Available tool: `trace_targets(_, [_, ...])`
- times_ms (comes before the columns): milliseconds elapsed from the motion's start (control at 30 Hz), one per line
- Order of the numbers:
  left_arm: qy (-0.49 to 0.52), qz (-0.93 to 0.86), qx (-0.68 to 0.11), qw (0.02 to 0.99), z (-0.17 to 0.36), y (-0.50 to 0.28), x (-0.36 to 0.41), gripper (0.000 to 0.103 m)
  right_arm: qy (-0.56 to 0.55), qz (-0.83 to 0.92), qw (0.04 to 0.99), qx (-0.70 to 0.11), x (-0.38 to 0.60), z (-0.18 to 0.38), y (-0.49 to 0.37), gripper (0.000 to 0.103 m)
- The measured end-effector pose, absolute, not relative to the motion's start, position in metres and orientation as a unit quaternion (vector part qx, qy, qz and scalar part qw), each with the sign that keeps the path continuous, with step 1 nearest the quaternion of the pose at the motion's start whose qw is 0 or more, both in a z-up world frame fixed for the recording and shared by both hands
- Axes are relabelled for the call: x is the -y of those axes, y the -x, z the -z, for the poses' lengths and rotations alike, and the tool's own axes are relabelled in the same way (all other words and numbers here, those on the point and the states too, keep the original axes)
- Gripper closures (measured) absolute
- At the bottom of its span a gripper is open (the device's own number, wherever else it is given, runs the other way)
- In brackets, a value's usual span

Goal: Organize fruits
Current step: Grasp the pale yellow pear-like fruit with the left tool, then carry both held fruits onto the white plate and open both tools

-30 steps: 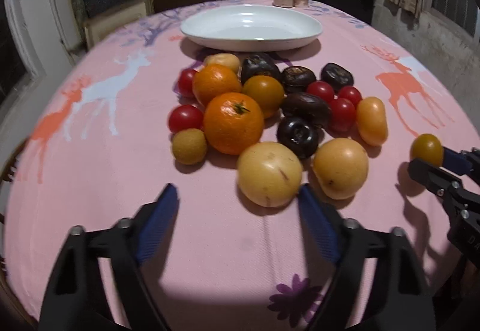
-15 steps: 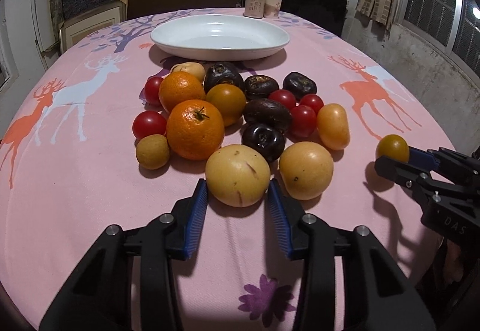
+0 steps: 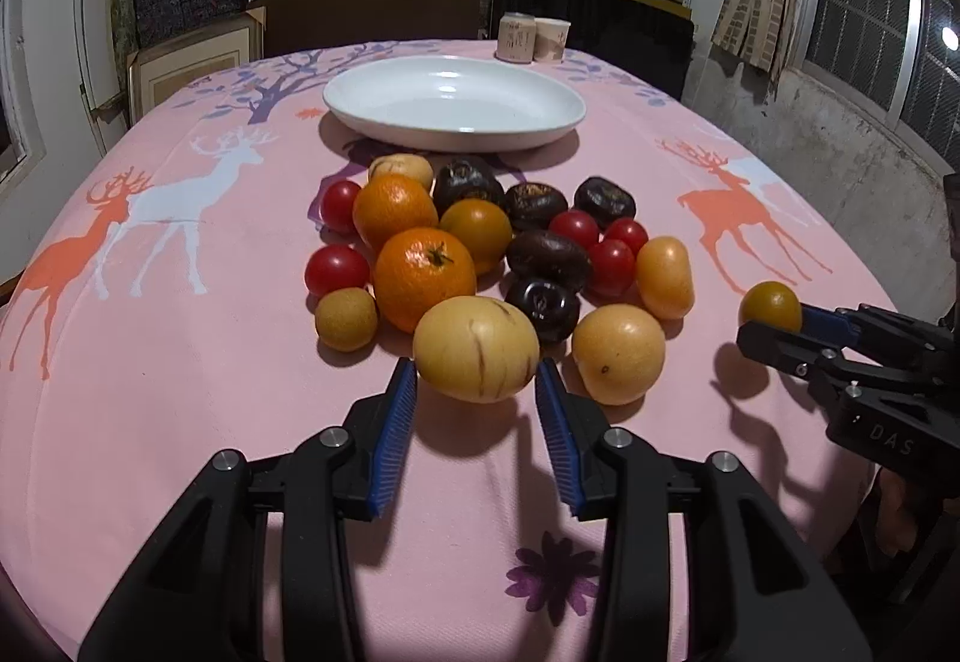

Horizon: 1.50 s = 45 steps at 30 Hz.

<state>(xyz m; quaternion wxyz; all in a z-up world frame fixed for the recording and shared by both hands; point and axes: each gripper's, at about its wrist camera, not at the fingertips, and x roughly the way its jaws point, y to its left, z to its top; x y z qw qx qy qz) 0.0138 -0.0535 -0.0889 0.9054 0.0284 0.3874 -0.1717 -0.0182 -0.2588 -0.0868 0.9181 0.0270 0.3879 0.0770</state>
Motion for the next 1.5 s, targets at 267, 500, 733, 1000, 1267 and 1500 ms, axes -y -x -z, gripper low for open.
trace_targets(267, [-0.064,0.165,-0.394,0.902,0.093,-0.017,0.063,0.059,-0.029,-0.084,0.912,-0.400,0.256,0.091,0.013,0.065])
trace_targets(500, [-0.046,0.169,-0.413,0.894,0.105,-0.025,0.064,0.051,-0.023,-0.081,0.915,-0.396,0.254,0.090,0.015,0.065])
trace_targets(733, [-0.029,0.182,-0.404,0.896,0.100,-0.025,0.059,0.061,-0.027,-0.079,0.916,-0.393,0.257,0.088,0.014,0.065])
trace_targets(1000, [-0.014,0.194,-0.362,0.912,0.051,-0.034,0.051,0.061,-0.038,-0.097,0.921,-0.375,0.266,0.059,-0.002,0.065])
trace_targets(1267, [-0.015,0.196,-0.350,0.916,0.012,-0.149,0.065,0.060,-0.026,-0.129,0.932,-0.338,0.267,-0.010,-0.109,0.065])
trace_targets(1500, [-0.009,0.171,-0.409,0.896,0.042,-0.296,0.076,0.060,-0.070,-0.134,0.910,-0.386,0.265,0.002,-0.251,0.065])
